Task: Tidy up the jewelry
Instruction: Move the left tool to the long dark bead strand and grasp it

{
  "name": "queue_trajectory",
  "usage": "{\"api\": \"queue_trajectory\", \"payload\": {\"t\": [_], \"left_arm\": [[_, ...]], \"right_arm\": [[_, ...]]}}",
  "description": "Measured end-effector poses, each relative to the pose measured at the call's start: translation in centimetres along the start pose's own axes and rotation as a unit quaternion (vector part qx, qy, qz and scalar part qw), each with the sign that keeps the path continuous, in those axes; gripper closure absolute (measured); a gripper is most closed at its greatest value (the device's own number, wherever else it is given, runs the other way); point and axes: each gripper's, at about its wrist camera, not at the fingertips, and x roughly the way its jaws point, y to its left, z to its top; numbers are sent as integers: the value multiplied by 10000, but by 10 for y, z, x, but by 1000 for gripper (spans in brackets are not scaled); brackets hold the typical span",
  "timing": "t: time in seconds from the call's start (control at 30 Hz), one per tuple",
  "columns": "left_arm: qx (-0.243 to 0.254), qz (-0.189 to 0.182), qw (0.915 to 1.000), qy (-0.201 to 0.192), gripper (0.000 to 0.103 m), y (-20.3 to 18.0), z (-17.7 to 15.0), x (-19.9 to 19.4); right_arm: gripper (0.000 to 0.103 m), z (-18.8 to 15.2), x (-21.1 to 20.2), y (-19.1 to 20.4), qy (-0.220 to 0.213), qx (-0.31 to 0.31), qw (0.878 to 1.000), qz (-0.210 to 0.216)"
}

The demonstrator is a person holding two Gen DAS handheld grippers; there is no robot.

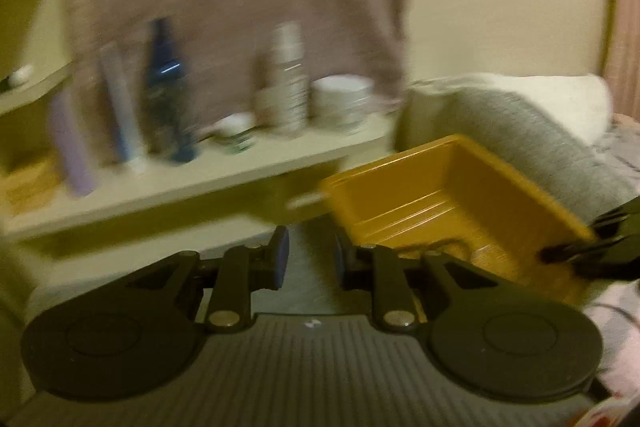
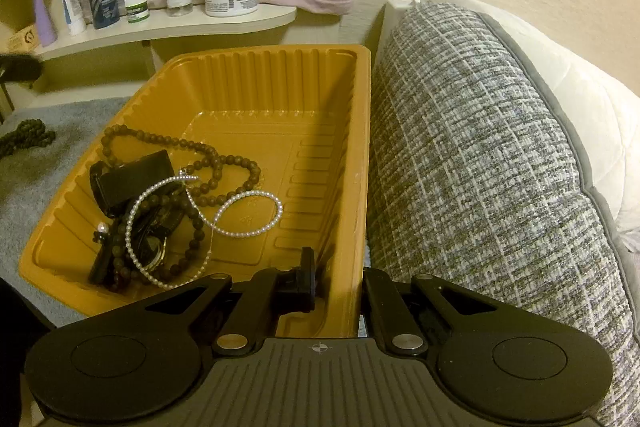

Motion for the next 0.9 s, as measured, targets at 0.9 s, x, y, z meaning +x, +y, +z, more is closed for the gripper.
{"api": "queue_trajectory", "payload": {"t": [0.9], "left_arm": [[403,1955,9772,728,78,113,-98,4]], "right_arm": [[97,0,-1,2,39,-29,10000,-42]]}}
